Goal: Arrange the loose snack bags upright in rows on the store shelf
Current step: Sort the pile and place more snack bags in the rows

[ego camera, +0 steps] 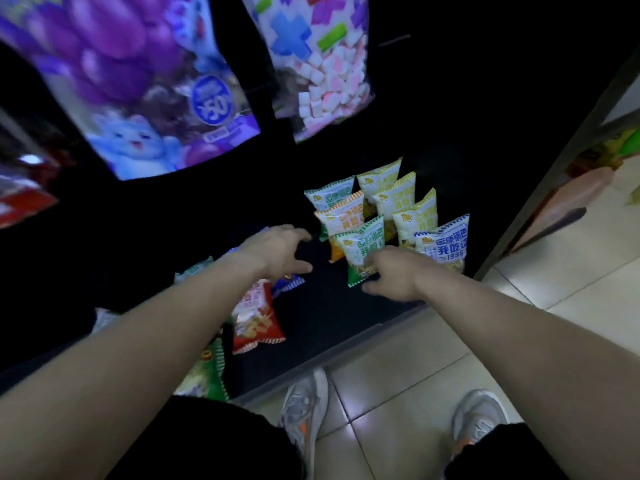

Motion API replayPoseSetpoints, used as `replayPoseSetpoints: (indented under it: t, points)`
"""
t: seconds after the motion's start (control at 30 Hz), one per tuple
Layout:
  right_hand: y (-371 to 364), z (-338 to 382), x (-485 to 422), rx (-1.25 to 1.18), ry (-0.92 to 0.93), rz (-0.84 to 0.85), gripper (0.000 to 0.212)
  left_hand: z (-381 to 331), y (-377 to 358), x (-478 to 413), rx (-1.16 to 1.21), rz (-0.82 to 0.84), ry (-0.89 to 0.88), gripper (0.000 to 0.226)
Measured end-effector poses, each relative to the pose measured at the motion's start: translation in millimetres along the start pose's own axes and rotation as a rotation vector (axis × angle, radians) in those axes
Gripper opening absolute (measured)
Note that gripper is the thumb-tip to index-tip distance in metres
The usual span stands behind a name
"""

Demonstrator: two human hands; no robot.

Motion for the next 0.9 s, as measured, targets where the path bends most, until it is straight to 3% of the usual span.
replayPoseSetpoints:
  t: [0.13, 0.3, 0.47, 0.67, 0.8, 0.9]
  points:
    - [7.6, 60.1, -9.0, -0.027, 0.097, -0.045, 0.065, 50.0, 0.8, 82.7, 0.042, 0.01, 0.07, 0.068]
    - [-34.1, 112.6, -57.3, -0.038, 0.117, 0.07, 0.069, 130.2, -41.8, 124.2, 0.228, 0.039, 0.216, 0.077]
    - [-93.3, 154.0, -126.6, -0.423, 0.073, 0.092, 0.061, 193.0, -63.9, 117.5, 0.303, 0.016, 0.271, 0.079]
    - [-180.3, 167.1, -187.6, -0.558, -0.163, 0.064, 0.105, 221.1, -88.6, 96.1, 0.417, -0.01, 0.263, 0.079]
    - [-202.3, 176.4, -200.6, -0.874, -0.149, 0.017, 0.086, 219.8, -97.2, 93.6, 0.464, 0.021, 0.243, 0.079]
    - [-197.7, 170.9, -194.7, -0.923, -0.132, -0.039, 0.08, 218.8, -90.2, 91.7, 0.509, 0.004, 0.251, 0.079]
Point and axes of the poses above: each hand's wrist, its own x-axis away from the middle knuckle, its own y-axis out of the back of the hand, z = x × y, the point moved 7 cm from there along -x, towards the middle knuckle, and after that the axes turned 3 degrees about z, right-handed, at the moved point
